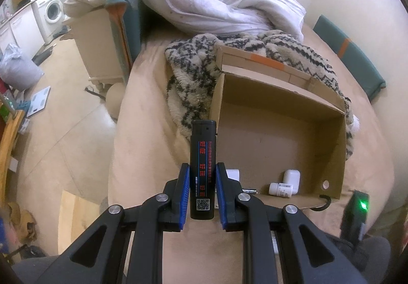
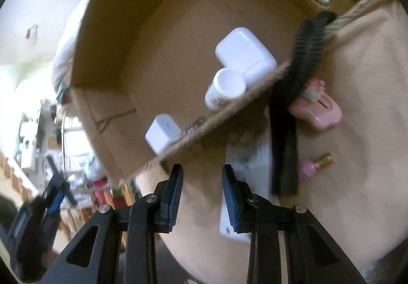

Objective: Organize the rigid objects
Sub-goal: 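Grasp the pink beaded rod with the right gripper while the left holds the black battery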

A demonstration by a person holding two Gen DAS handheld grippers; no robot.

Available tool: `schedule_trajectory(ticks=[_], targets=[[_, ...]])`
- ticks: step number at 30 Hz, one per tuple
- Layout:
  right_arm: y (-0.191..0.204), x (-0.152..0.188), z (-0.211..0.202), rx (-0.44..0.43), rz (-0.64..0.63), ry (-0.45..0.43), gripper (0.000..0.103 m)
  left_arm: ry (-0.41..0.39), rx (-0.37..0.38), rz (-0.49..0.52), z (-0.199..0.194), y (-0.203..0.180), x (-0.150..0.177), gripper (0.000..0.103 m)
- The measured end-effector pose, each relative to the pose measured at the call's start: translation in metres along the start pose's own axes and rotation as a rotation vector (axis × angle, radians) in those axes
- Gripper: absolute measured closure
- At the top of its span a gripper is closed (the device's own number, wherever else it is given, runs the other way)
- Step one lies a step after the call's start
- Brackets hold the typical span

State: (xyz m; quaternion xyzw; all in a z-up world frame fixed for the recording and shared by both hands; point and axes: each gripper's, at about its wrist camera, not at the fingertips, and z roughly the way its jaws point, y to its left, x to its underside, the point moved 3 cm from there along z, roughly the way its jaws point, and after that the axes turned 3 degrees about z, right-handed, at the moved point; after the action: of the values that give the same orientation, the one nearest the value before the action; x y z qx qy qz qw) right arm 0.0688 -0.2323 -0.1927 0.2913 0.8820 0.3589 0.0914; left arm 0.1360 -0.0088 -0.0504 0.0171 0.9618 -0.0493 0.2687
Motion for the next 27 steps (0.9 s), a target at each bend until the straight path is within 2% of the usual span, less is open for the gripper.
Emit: schedule_trajectory(ticks=[2,3,4,6,7,10,15,17,23,27], targets=[[-0.003,0.002,-0.015,0.05,-0.056,-0.027,0.069,0.003,0.0,-0.005,0.0,0.0,0.0,0.085],[-0.002,0.002,-0.021,0.099,-0.096,-0.052,0.055,0.006,0.0,-0.01,0.001,0.0,0.0,0.085],[0.0,0.001,-0.028,0.174,-0.155,-0.091,0.029,0.008,0.002,-0.014,0.001,0.0,0.0,0.085],[0.006,0.005,-0.038,0.318,-0.281,-0.18,0.011,0.012,0.008,-0.022,0.002,0.0,0.001,0.085],[0.011,0.009,-0.038,0.367,-0.341,-0.204,0.009,0.012,0.01,-0.021,0.002,-0.001,0.001,0.085],[0.022,0.019,-0.023,0.475,-0.45,-0.195,0.0,0.01,0.009,-0.014,0.001,-0.001,0.002,0.085],[0.038,0.023,0.007,0.577,-0.487,-0.23,0.0,0.014,0.006,-0.024,0.001,0.004,0.003,0.085],[0.047,0.021,0.02,0.653,-0.488,-0.266,0.0,0.016,0.008,-0.034,0.002,0.006,0.003,0.085],[0.063,0.018,0.059,0.804,-0.568,-0.325,0.0,0.01,0.017,-0.062,-0.001,0.013,0.0,0.085],[0.065,0.012,0.073,0.836,-0.55,-0.345,0.0,0.01,0.028,-0.069,-0.002,0.014,-0.001,0.085]])
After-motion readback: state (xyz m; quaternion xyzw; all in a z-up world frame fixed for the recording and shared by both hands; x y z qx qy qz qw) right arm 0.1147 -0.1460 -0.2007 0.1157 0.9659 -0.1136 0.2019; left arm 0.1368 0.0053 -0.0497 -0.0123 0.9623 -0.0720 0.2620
